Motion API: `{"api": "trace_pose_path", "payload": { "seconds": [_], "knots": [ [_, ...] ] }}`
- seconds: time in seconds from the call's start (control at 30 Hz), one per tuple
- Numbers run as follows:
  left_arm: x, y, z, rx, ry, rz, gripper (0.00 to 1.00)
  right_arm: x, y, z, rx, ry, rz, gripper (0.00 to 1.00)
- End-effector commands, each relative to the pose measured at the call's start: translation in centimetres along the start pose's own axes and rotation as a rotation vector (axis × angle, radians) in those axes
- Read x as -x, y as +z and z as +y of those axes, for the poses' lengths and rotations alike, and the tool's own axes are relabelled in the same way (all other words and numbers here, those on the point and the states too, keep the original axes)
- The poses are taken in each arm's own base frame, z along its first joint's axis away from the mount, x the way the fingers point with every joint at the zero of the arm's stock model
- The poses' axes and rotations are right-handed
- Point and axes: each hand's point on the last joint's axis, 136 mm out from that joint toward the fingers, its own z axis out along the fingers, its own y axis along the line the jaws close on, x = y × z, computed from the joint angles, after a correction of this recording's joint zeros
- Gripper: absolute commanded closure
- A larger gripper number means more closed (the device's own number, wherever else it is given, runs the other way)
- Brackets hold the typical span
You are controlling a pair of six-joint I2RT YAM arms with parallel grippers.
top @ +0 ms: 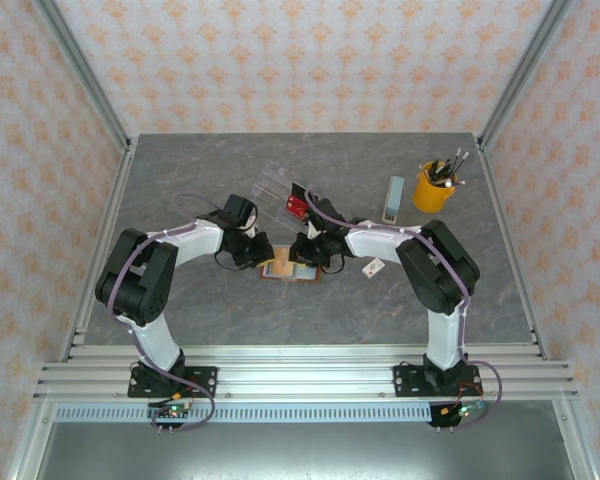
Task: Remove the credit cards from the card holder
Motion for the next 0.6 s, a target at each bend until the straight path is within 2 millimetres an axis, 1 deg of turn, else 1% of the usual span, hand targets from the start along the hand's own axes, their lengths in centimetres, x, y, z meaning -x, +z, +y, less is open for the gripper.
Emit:
{"api": "trace_pose_path", "payload": {
  "seconds": [0.0, 0.13, 0.3, 0.43, 0.57],
  "knots": [
    [-0.8, 0.7, 3.3, 0.123, -0.037, 0.019, 0.86, -0.9, 0.2, -1.7, -0.067, -0.009, 0.022, 0.87],
    [-0.7, 0.3, 3.5, 0.144, -0.022, 0.009, 0.85, -1.3, -0.2, -2.6, -0.111, -0.018, 0.023, 0.88],
    [-0.4, -0.2, 3.2, 0.143, -0.006, 0.002, 0.85, -1.5, -0.9, -3.4, -0.16, -0.033, 0.016, 0.88],
    [-0.2, -0.6, 2.6, 0.126, 0.01, -0.005, 0.85, -1.5, -1.0, -3.3, -0.155, -0.033, 0.013, 0.88],
    [0.7, -2.3, 1.6, 0.133, 0.067, -0.054, 0.85, -1.2, -0.8, -2.8, -0.126, -0.027, 0.001, 0.88]
  ]
}}
